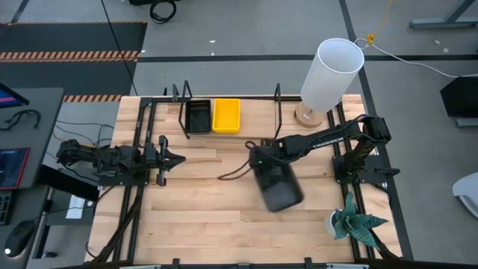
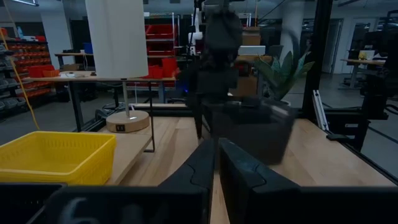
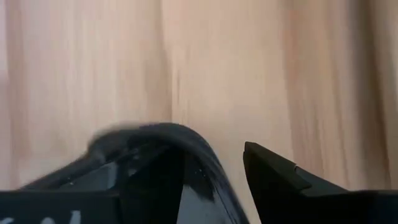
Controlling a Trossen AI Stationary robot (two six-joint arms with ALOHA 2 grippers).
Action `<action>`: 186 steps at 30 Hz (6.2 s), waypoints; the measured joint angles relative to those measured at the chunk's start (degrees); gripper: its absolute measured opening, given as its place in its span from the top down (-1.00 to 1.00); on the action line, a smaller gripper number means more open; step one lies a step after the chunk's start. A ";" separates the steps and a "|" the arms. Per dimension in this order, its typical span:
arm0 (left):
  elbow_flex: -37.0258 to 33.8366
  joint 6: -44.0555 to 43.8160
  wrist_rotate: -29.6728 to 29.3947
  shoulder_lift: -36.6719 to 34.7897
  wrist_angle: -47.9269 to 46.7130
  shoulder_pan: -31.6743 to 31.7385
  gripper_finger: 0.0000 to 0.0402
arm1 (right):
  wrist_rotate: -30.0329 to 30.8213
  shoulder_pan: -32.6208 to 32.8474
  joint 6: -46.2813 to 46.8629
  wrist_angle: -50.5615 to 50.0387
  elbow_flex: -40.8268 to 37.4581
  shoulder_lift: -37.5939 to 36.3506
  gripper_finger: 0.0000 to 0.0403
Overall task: Stack baskets on shelf by color
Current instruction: Stack the left gray transparent bin on top of the other gray transparent bins, then put the stacked gray transparent bin on the shelf
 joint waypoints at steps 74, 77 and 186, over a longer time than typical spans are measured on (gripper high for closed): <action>0.01 0.00 0.00 0.02 -0.26 0.00 0.81 | 1.78 17.86 29.94 -42.13 59.89 33.04 0.31; -0.01 -0.02 0.00 0.02 -0.02 0.00 0.84 | 1.55 17.96 29.92 -40.39 57.52 33.95 0.31; 0.01 0.00 0.02 0.04 -0.28 0.00 0.84 | 5.71 -12.10 -4.88 -55.29 54.80 29.33 0.89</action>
